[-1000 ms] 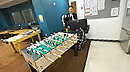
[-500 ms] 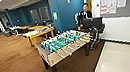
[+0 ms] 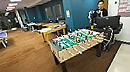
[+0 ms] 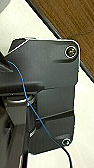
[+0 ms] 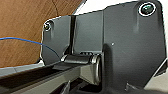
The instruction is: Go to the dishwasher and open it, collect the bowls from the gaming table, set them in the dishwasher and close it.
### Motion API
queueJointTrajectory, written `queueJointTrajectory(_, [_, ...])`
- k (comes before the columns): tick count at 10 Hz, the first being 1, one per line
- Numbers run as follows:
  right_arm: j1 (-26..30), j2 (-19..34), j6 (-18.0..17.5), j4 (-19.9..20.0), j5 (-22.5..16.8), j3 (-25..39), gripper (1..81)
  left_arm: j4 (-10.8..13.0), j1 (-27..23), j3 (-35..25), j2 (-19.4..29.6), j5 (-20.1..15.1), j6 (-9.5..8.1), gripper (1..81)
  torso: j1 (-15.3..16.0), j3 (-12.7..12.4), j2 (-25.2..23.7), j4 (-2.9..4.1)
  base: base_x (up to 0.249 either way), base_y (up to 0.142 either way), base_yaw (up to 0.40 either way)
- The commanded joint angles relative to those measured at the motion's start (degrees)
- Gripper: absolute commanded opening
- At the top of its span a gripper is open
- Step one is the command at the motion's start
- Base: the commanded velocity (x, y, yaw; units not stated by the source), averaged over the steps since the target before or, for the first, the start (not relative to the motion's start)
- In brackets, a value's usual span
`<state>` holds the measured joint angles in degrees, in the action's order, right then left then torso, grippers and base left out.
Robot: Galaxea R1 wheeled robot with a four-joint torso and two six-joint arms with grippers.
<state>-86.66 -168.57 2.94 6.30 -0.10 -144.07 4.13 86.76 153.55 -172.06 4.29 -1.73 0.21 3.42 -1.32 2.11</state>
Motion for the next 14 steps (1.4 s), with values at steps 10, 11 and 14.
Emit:
queueJointTrajectory(10, [2.59,0.14,0.14,-0.5,-3.59,0.47,81.1,0.61,-2.43,0.43,-0.31,-3.32,0.06,81.1,-0.07,-0.02,-0.02,0.0,0.0,0.0,0.37])
queueJointTrajectory(11, [2.59,0.14,0.14,-0.5,-3.59,0.47,81.1,0.61,-2.43,0.43,-0.31,-3.32,0.06,81.1,-0.05,-0.02,0.0,0.0,0.0,0.0,0.353])
queueJointTrajectory(14, [2.5,0.05,0.14,-0.5,-3.59,0.38,81.1,0.61,-2.43,0.43,-0.31,-3.32,0.06,81.1,-0.07,-0.05,0.0,0.0,0.0,0.0,0.316])
